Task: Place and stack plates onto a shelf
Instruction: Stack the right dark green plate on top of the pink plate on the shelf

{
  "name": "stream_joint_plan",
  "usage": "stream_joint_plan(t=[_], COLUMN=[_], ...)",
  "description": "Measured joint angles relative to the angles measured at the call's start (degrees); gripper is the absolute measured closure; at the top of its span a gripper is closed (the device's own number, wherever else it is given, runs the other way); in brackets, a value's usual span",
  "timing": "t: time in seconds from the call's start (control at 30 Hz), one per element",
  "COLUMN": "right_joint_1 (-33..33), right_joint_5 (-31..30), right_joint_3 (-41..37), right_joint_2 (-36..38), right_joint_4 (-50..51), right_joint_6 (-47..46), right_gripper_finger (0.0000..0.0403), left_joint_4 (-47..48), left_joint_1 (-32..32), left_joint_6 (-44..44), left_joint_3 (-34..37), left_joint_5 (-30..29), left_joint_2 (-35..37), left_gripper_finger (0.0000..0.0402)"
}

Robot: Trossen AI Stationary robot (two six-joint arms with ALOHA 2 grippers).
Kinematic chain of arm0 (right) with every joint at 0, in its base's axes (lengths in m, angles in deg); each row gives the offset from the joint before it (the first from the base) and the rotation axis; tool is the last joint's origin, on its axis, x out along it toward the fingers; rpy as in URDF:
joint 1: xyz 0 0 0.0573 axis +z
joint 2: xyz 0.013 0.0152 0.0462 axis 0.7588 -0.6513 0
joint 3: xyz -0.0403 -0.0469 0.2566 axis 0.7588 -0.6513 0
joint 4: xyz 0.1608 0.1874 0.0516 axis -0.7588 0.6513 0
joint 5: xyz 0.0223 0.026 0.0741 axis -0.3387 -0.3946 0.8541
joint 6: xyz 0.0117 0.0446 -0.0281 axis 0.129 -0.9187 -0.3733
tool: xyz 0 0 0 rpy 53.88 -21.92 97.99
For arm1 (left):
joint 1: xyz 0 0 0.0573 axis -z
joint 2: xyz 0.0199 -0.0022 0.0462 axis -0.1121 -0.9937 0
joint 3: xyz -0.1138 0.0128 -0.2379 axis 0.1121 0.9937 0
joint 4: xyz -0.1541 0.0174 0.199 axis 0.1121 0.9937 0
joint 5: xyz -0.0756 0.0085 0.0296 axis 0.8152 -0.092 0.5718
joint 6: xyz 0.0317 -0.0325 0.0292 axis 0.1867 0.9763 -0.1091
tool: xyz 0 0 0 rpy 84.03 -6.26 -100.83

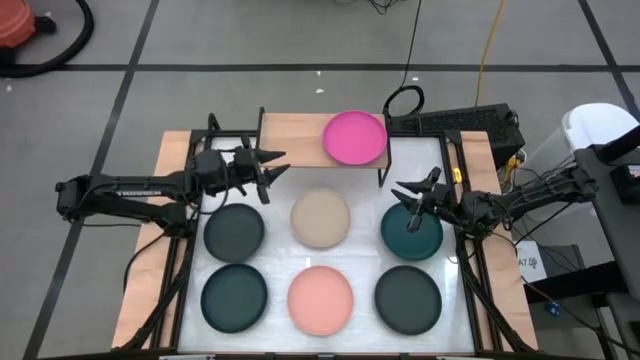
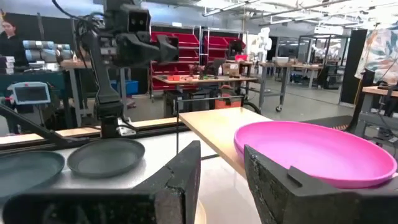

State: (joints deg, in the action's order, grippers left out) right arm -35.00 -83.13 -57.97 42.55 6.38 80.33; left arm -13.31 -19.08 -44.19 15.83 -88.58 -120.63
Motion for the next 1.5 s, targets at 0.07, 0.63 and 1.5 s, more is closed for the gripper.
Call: stream_joint_plan(t=[0.07, 0.63, 1.5], right_joint_1=[0.01, 0.01, 0.01], right_joint_5=[0.04, 0.26, 21.87], right_joint_3=[0.02, 19.22, 24.0], right_joint_2=[-0.04, -8.14, -28.26], right_joint_4=[-0.89, 33.57, 54.12], right_joint_6=[-0.04, -7.8, -30.59], right_gripper_finger=[0.0298, 0.0298, 0.0298], left_joint_4=[-3.37, -6.72, -6.59], left_joint_1=[-0.5, 0.02, 2.03], left_joint_6=[-0.04, 1.76, 1.51], left_joint_3=[1.5, 3.97, 4.0], left_joint_5=[0.07, 0.09, 0.13], left_joint_2=[-0.54, -0.77, -0.77], left_gripper_finger=[0.0225, 0.0225, 0.0225])
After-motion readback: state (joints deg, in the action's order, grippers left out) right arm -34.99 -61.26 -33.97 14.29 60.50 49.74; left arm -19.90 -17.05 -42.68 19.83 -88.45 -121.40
